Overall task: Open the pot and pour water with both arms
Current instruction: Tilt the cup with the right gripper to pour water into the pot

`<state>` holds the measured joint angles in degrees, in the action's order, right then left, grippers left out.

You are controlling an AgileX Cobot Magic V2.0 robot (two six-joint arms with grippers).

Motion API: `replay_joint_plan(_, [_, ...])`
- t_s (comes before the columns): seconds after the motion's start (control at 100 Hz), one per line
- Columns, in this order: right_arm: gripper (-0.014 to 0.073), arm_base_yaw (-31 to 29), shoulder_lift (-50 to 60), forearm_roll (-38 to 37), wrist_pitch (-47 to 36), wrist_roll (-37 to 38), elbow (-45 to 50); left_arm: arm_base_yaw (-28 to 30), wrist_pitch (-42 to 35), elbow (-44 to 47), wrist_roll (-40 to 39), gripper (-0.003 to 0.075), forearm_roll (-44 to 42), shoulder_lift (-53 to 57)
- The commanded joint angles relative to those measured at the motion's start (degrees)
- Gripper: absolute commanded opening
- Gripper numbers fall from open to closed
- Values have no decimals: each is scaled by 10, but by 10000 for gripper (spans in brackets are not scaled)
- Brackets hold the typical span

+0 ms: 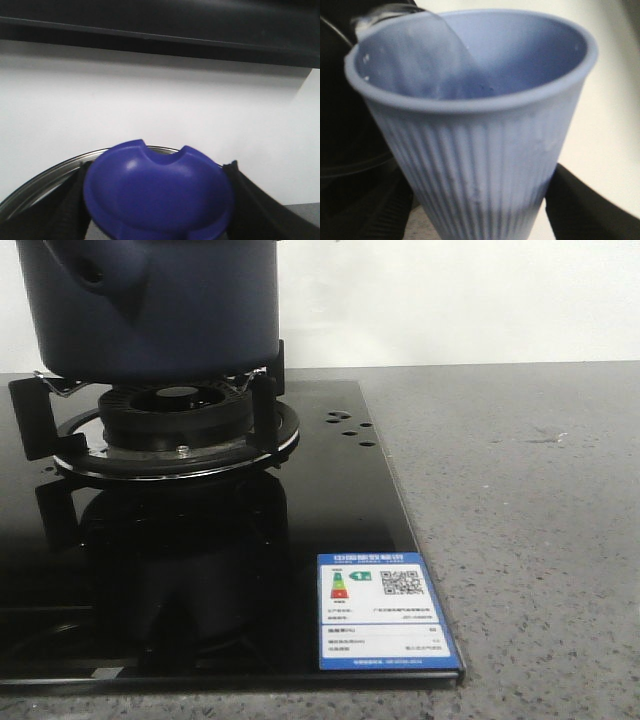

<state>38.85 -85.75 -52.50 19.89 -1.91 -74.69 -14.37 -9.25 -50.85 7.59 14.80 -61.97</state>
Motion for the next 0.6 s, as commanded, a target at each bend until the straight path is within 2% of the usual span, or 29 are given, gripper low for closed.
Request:
replay_joint_plan(0.0, [332, 4, 24, -67, -39, -1, -25, 2, -59, -23, 2, 379, -3, 15])
replay_joint_plan(0.59, [331, 4, 24, -211, -48, -1, -25, 2, -59, -23, 2, 379, -3, 15])
